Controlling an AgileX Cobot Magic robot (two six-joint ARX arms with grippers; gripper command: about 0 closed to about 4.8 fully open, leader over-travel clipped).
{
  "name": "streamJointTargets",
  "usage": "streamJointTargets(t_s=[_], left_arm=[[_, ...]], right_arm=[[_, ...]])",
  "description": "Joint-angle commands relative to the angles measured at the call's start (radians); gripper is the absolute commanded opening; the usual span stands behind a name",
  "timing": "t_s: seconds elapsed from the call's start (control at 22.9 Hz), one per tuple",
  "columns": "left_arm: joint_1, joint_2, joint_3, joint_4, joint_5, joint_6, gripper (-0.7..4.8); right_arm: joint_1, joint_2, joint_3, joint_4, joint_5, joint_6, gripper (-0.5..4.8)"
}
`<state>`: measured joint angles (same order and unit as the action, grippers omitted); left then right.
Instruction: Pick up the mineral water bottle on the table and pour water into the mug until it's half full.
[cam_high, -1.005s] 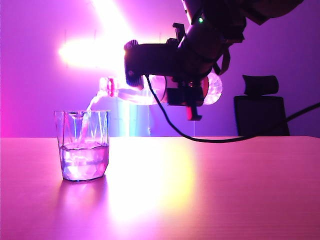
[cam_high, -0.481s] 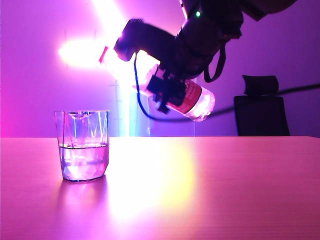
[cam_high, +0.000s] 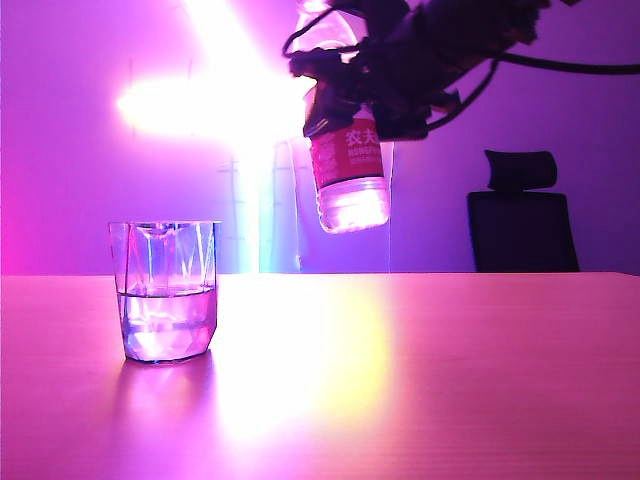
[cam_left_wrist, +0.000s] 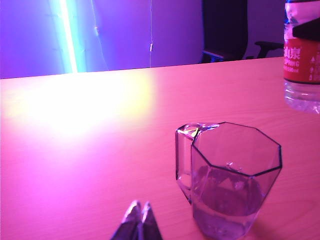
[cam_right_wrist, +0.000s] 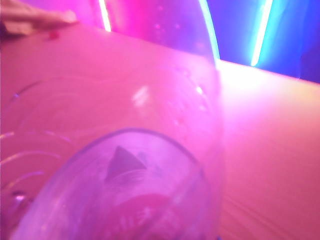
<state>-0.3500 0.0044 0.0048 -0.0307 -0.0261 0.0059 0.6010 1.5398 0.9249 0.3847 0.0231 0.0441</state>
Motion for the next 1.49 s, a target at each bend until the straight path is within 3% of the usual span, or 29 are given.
streamJointTargets(t_s=[0.04,0.31,0.66,0.87,1.01,1.27,1.36,1.49], left_arm=[[0.001,0.002,0.004,0.009,0.004,-0.003,-0.02],[0.001,0.002,0.004,0.009,0.004,-0.003,-0.02],[0.001,0.002,0.004,0.009,0.004,-0.003,-0.02],[0.001,0.002,0.004,0.01,0.004,-0.003,-0.02],[0.001,0.002,0.004,0.009,0.004,-0.003,-0.02],[0.001,0.002,0.004,0.009,0.004,-0.003,-0.02],[0.001,0.002,0.004,0.01,0.004,-0.003,-0.02],[0.001,0.002,0.004,0.01,0.004,-0.003,-0.02]], right_arm=[[-0.032,-0.012,-0.024,0.035,-0.037,0.043,2.42],[-0.101,-0.069,-0.194,0.056,-0.067,0.077,2.41],[-0.209,-0.097,-0.444,0.364,-0.072,0.114,2.19],[-0.21,-0.096,-0.492,0.412,-0.071,0.113,2.25],[-0.21,-0.097,-0.501,0.416,-0.088,0.113,3.16],[-0.21,-0.097,-0.503,0.402,-0.1,0.114,3.39],[-0.21,-0.101,-0.514,0.399,-0.13,0.126,4.05],[-0.21,-0.134,-0.55,0.398,-0.13,0.143,4.06]])
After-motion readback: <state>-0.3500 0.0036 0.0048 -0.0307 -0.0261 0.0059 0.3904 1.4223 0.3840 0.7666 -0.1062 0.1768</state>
